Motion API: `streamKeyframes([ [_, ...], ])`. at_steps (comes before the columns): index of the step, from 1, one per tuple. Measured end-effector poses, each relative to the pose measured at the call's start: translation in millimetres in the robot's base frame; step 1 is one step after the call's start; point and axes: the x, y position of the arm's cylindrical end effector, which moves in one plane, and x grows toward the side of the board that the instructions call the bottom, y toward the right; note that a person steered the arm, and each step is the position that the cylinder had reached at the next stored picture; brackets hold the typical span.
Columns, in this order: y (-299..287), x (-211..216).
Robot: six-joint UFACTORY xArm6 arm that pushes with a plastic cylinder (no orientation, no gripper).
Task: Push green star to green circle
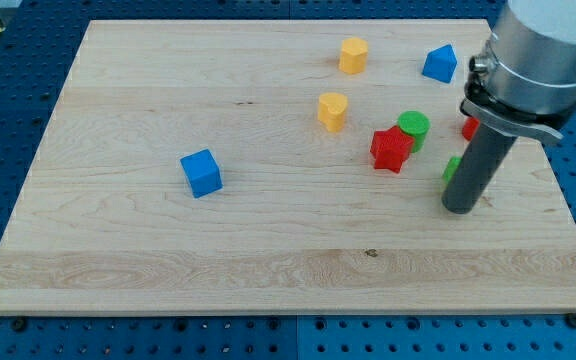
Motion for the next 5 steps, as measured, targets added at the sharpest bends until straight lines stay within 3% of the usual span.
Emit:
streamKeyframes([
  [2, 10, 10],
  [4, 67, 6],
  [5, 60, -2],
])
